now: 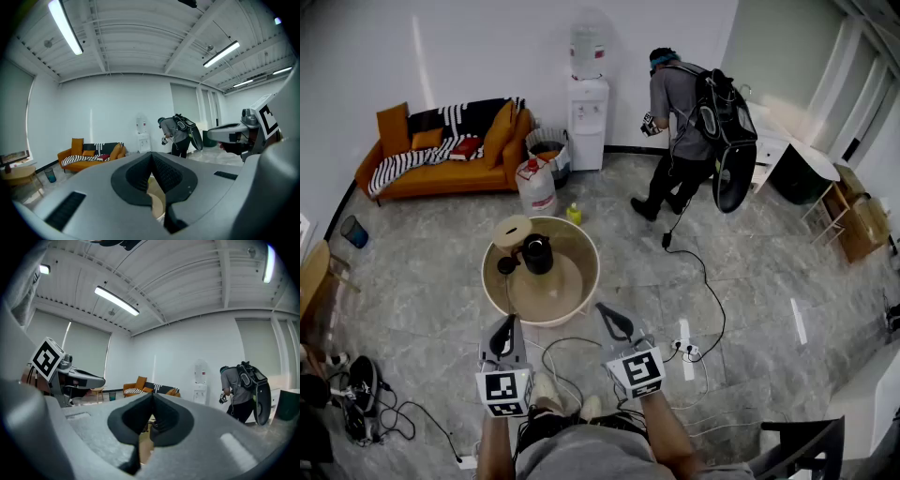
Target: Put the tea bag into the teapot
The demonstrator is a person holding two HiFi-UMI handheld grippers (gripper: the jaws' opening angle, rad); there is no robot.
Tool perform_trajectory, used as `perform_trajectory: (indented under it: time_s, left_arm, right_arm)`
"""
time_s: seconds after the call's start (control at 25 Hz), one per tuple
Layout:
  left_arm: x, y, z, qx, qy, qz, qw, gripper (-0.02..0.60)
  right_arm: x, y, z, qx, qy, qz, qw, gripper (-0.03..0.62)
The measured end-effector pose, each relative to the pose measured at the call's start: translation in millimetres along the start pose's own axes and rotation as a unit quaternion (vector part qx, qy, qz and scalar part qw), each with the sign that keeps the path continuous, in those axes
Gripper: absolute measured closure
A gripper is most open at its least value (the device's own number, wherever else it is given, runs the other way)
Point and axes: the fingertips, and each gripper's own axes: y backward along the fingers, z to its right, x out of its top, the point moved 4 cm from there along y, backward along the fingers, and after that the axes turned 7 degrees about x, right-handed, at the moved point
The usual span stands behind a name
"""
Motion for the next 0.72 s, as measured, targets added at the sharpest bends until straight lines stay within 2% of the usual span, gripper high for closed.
perform_trajectory:
  time_s: [0.36, 0.72]
  left_arm:
    - [0, -10, -8, -0.005, -0.003, -0.001, 1.0000, 0.565]
    - [3, -42, -28, -0.018, -0.003, -0.009, 0.9998, 0.565]
  right_arm:
    - [0, -12, -3, -0.002, -0.009, -0.006, 1.000, 0.594]
    - [0, -45, 5, -0.008, -0.009, -0.017, 1.000, 0.594]
